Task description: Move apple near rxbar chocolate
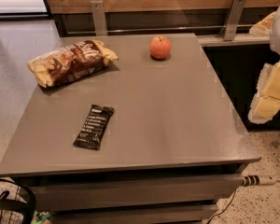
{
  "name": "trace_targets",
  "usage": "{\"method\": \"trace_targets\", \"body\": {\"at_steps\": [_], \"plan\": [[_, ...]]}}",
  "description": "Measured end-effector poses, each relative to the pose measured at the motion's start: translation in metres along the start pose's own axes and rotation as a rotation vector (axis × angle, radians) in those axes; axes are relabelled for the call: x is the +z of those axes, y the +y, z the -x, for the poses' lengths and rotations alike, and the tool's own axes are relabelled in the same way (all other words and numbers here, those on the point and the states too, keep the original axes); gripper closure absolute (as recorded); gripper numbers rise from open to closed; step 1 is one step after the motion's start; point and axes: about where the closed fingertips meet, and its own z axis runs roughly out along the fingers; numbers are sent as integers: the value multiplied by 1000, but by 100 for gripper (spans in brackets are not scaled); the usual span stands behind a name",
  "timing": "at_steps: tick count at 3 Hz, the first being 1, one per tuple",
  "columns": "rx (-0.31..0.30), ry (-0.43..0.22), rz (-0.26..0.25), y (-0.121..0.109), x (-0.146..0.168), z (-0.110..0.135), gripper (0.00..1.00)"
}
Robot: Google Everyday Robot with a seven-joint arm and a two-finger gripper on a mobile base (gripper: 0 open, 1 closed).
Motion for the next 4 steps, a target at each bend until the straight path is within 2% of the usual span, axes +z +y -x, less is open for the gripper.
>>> {"method": "trace_targets", "body": {"at_steps": [1,2,3,4], "plan": [[0,0,0,0,0,0,0],[-6,-49,-16,-26,4,8,0],[16,-192,-73,-86,14,17,0],[67,-390,-145,-147,29,29,0]]}}
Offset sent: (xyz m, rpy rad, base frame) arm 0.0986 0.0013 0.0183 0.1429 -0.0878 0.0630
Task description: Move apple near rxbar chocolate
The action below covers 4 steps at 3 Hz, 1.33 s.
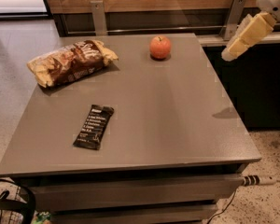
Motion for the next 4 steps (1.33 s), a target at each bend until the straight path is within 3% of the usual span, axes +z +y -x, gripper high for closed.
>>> {"method": "trace_targets", "body": {"at_steps": [1,2,4], "plan": [[78,-172,-26,-49,46,14,0],[118,-199,-3,-63,78,22,0],[141,-204,0,-64,87,22,0]]}}
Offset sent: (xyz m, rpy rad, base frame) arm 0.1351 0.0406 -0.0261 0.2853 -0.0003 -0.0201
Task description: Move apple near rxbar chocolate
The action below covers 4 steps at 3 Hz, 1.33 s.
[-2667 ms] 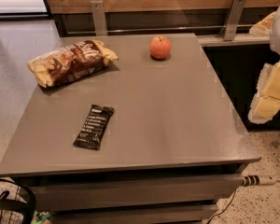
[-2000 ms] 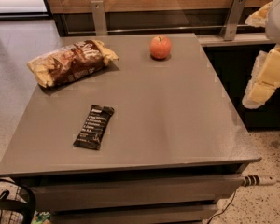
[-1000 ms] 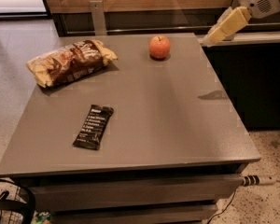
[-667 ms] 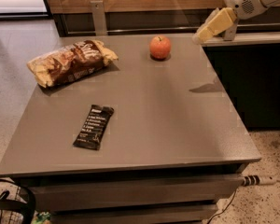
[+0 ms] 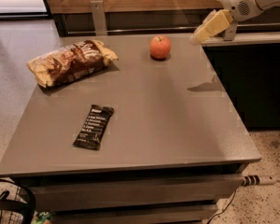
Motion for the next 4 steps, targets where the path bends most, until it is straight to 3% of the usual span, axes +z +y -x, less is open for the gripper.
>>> {"method": "trace_targets", "body": {"at_steps": [2,4], "plan": [[106,-75,42,-22,79,-15,0],[166,-138,92,-31,143,-32,0]]}}
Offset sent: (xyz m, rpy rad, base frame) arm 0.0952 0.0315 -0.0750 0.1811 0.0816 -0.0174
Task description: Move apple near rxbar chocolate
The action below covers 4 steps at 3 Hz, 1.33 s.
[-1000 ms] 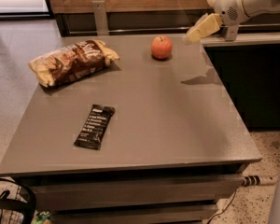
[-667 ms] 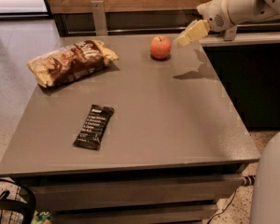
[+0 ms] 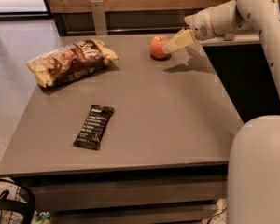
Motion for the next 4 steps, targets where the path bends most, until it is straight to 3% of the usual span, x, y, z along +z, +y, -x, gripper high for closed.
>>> {"method": "trace_targets", "body": {"at_steps": [2,3,4], "plan": [[47,-40,61,6,45,-17,0],[53,-60,82,11,57,-18,13],[54,-59,88,13,61,-18,37]]}}
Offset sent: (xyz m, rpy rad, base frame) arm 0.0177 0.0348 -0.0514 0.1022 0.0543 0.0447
